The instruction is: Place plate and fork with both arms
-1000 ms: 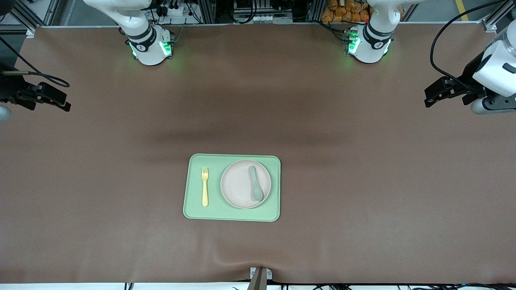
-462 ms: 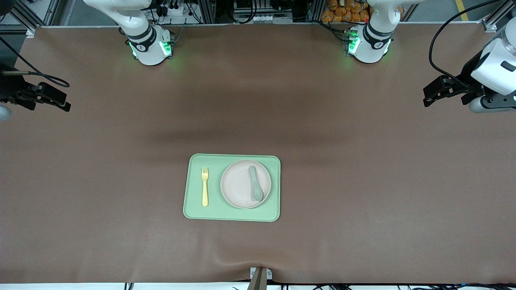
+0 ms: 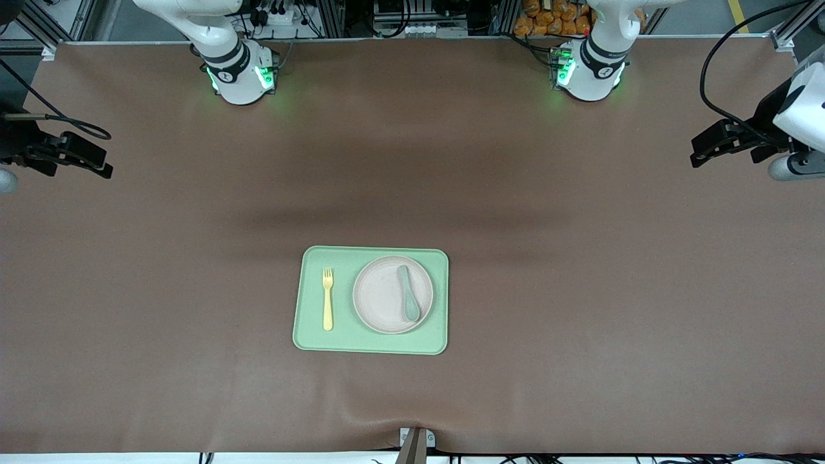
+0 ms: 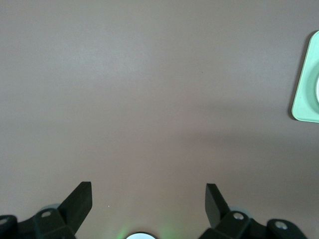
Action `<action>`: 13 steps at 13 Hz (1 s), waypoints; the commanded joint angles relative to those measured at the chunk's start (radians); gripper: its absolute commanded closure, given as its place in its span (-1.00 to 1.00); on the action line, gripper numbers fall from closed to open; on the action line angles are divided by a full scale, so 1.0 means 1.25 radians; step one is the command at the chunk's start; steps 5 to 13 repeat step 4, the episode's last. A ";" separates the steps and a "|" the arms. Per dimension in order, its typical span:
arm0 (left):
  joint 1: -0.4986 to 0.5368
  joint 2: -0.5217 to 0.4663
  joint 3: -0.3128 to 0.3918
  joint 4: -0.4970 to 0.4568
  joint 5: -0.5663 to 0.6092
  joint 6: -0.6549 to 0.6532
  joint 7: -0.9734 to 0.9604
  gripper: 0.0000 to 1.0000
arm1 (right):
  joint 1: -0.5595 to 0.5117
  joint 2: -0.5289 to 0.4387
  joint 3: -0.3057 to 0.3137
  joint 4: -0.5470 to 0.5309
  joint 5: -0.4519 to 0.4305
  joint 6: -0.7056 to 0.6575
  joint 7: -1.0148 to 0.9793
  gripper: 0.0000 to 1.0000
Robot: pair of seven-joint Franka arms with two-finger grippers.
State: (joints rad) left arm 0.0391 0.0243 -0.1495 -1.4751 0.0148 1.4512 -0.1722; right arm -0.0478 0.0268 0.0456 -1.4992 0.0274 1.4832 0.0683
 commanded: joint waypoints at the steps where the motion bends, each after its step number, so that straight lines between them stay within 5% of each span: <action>1: -0.012 -0.015 0.010 0.002 -0.009 -0.014 0.037 -1.00 | -0.018 -0.008 0.011 0.000 -0.001 -0.007 -0.012 -1.00; 13: -0.010 -0.015 0.009 0.006 -0.002 -0.014 0.037 -1.00 | -0.018 -0.009 0.011 0.000 -0.001 -0.008 -0.012 -1.00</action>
